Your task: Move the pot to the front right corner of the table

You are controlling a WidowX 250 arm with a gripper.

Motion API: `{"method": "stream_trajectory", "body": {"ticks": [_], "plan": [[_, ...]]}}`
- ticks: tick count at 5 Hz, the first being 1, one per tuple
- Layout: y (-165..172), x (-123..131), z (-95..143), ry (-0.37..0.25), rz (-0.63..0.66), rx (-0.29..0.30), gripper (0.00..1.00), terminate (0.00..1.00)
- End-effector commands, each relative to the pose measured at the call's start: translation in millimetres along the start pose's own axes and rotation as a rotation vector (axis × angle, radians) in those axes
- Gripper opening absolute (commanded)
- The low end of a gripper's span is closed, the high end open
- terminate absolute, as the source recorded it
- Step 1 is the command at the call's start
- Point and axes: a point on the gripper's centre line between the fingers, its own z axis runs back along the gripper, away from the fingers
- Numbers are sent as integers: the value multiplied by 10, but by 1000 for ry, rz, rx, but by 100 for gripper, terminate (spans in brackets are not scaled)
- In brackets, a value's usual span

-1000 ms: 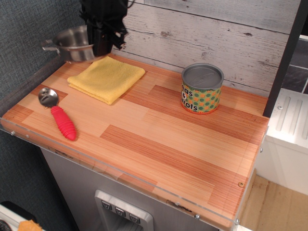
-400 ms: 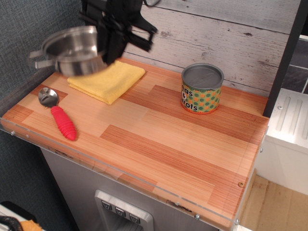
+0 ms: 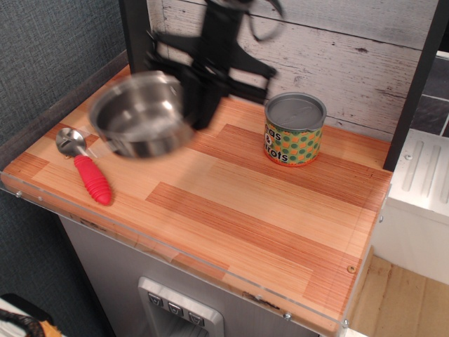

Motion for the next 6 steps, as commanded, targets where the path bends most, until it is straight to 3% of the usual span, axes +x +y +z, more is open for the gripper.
{"method": "stream_trajectory", "body": {"ticks": [1,2,3,5,6], "plan": [[-617,-48,132,-22,186,-44,0,0],[-827,-85,118,-62,320,-179,0,0],[-995,-77,102,-100,380,-186,0,0],[-1252,37,-50,-59,466,-251,0,0],[-1345,87,-106,-71,457,-225,0,0]]}}
